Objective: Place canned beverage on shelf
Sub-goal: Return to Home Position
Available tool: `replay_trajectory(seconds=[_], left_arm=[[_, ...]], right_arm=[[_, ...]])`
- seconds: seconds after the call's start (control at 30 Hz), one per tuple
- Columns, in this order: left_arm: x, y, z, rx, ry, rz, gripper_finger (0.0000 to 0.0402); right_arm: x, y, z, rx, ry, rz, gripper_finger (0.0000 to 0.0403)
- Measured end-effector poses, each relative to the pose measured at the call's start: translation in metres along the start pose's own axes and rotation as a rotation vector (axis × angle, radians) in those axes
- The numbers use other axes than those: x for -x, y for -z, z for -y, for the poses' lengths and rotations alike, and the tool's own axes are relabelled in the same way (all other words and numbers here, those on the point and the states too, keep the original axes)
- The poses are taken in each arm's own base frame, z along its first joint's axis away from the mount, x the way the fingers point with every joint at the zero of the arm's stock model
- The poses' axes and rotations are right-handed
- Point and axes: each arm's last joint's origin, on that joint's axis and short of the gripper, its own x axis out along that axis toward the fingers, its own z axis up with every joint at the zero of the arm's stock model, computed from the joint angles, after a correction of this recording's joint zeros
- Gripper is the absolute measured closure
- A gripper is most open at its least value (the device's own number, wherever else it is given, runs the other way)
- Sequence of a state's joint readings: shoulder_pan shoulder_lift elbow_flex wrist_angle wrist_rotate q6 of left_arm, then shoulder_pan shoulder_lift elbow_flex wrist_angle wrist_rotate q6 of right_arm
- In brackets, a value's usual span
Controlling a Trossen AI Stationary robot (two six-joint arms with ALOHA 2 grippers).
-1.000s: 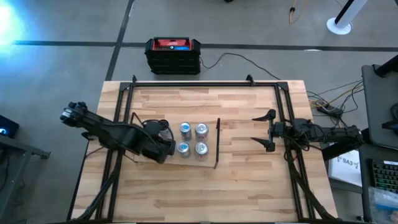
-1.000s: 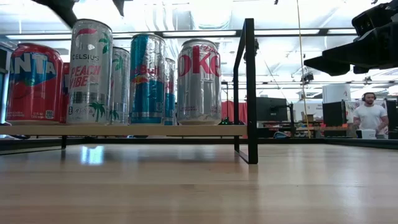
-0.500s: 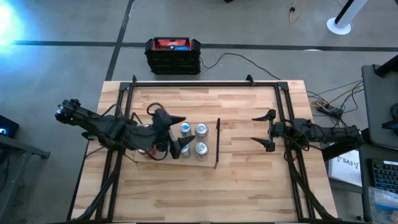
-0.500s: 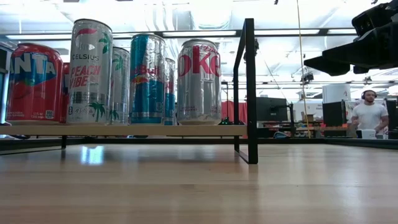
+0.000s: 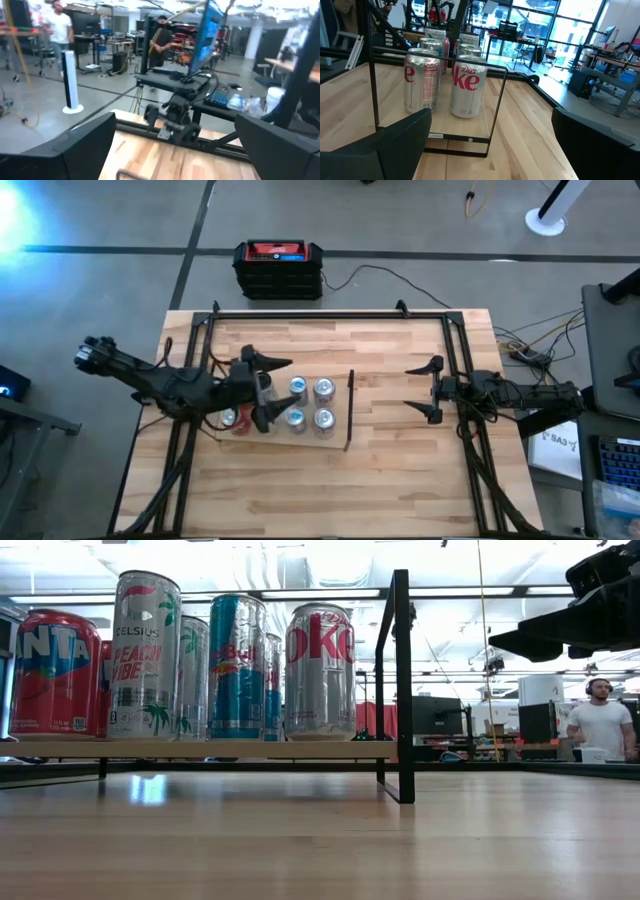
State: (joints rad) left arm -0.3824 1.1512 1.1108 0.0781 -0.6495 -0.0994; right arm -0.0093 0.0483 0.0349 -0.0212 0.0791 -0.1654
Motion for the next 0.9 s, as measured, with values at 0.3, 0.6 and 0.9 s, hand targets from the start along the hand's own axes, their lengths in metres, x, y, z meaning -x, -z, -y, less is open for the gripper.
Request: replay_trajectory(seconds=[0.3,0.6,0.9], left_arm=[[0.053,0.073,-0.052,0.07,-0.04,0.068,0.0009],[0.092,0.124,-0.096,0.142,-0.086,0.112,0.0009],[0.115,0.138,-0.118,0.165,-0.106,0.196,0.0009]], right_arm=[[0.0,0.0,0.0,0.0,0.0,0.0,0.0005],[0.0,0.0,0.0,0.0,0.0,0.0,0.0005],[0.0,0.0,0.0,0.0,0.0,0.0,0.0005]])
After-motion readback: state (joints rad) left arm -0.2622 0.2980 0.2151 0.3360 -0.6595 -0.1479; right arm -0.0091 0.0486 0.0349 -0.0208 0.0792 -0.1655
